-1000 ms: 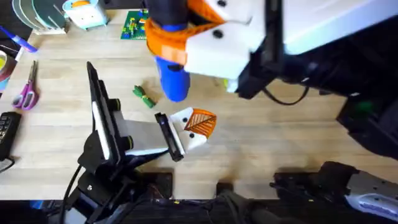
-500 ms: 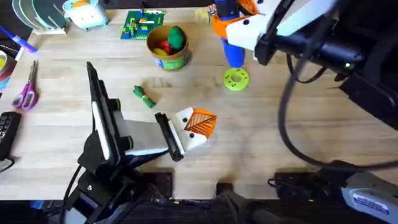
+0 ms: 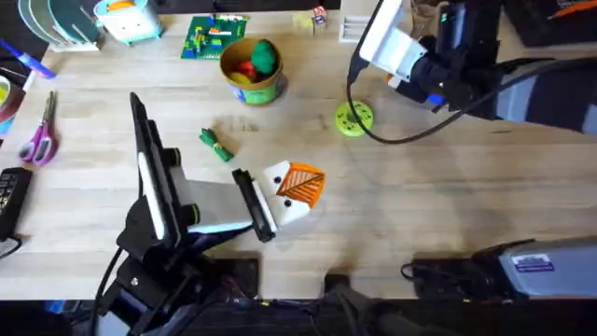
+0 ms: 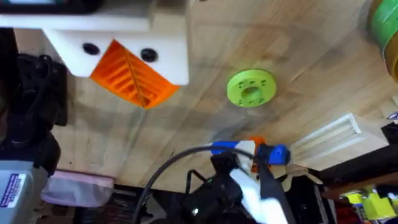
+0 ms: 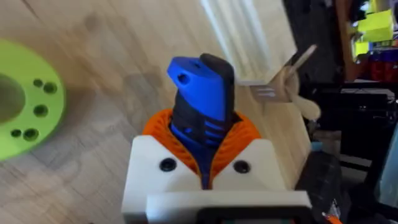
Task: Pick up the gripper from the table and insert it into the empty holder that is missing its gripper. Then pick up a screw, insert it into the mounting hole, and use the screwdriver to tighten it. Finally, clean up the table by picking up the vegetable and placing it into the bucket.
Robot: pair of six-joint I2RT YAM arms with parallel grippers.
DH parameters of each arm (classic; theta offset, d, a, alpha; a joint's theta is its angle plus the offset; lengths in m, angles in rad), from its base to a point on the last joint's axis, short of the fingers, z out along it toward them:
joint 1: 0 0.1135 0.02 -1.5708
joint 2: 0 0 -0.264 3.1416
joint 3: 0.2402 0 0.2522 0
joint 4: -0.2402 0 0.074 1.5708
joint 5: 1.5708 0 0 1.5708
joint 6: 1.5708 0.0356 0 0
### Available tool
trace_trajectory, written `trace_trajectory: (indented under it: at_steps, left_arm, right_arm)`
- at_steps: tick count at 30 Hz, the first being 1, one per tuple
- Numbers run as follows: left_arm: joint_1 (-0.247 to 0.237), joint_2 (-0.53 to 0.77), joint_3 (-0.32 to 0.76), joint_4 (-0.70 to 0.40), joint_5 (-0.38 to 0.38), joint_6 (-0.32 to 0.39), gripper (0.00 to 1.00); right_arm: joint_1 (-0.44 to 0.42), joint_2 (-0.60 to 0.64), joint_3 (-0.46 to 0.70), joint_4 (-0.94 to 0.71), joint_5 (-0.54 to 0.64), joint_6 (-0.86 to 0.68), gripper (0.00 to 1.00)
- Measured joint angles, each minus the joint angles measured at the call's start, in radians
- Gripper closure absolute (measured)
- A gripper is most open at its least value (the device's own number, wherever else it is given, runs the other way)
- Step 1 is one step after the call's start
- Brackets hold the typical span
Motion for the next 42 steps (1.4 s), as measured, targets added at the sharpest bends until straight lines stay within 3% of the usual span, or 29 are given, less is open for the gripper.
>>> trace_trajectory:
  at_steps: [7, 9, 15, 26, 28, 30, 34, 36, 42]
  left_arm:
    - [0.000, 0.000, 0.000, 0.000, 0.000, 0.000, 0.989]
    - [0.000, 0.000, 0.000, 0.000, 0.000, 0.000, 0.989]
    - [0.000, 0.000, 0.000, 0.000, 0.000, 0.000, 0.989]
    - [0.000, 0.000, 0.000, 0.000, 0.000, 0.000, 0.989]
    - [0.000, 0.000, 0.000, 0.000, 0.000, 0.001, 0.881]
    - [0.000, 0.000, 0.000, 0.000, -0.001, 0.000, 0.673]
    - [0.000, 0.000, 0.000, 0.000, 0.000, -0.001, 0.070]
    - [0.000, 0.000, 0.000, 0.000, -0.001, -0.003, 0.013]
    - [0.000, 0.000, 0.000, 0.004, -0.019, -0.003, 0.008]
  right_arm:
    - [0.004, 0.158, 0.006, 0.021, 0.068, -0.203, 0.978]
    - [0.005, 0.169, 0.015, 0.020, 0.071, -0.218, 0.911]
    - [0.009, 0.177, 0.053, 0.022, 0.092, -0.217, 0.052]
    - [-0.003, 0.157, 0.061, -0.037, 0.129, 0.044, 0.010]
    - [-0.003, 0.131, 0.057, -0.088, 0.125, 0.118, 0.010]
    - [-0.003, 0.089, 0.045, -0.158, 0.114, 0.203, 0.010]
    - [0.000, -0.029, 0.030, -0.275, 0.106, 0.390, 0.010]
    - [0.000, -0.114, 0.030, -0.317, 0.102, 0.500, 0.010]
    - [0.000, -0.353, 0.030, -0.384, 0.090, 0.800, 0.009]
